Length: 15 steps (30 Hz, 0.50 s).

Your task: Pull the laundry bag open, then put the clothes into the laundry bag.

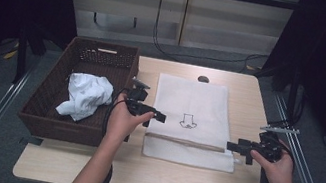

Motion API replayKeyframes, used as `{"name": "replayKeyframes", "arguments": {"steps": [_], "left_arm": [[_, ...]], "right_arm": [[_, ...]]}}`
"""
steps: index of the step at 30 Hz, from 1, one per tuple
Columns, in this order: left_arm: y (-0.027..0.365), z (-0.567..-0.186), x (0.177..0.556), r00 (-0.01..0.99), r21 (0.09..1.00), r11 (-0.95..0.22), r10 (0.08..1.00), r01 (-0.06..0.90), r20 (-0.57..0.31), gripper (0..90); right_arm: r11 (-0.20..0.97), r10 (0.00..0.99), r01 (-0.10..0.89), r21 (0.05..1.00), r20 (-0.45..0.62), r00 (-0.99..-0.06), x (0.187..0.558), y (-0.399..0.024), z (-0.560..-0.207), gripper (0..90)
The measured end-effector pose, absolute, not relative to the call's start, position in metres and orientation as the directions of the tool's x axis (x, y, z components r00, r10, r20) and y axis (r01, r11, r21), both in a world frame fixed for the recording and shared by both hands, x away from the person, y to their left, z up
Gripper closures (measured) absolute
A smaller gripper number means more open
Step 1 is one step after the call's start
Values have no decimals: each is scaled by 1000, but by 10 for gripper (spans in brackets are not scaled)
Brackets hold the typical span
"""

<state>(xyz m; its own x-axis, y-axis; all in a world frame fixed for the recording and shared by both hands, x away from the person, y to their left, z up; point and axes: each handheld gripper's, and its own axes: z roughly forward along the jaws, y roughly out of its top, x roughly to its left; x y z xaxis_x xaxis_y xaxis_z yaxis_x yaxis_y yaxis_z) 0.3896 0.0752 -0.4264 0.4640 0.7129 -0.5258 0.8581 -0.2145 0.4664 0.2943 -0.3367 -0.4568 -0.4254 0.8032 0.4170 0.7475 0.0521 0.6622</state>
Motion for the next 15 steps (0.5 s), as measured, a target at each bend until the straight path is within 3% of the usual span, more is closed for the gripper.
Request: {"name": "replayKeyframes", "arguments": {"steps": [4, 15], "left_arm": [[73, -426, 389, 455, 456, -213, 718, 864, -527, 179], [75, -421, 390, 485, 504, -205, 700, 839, -524, 102]], "right_arm": [[53, 803, 743, 668, 413, -429, 294, -335, -455, 271], [73, 796, 743, 666, 410, -445, 295, -326, -453, 269]]}}
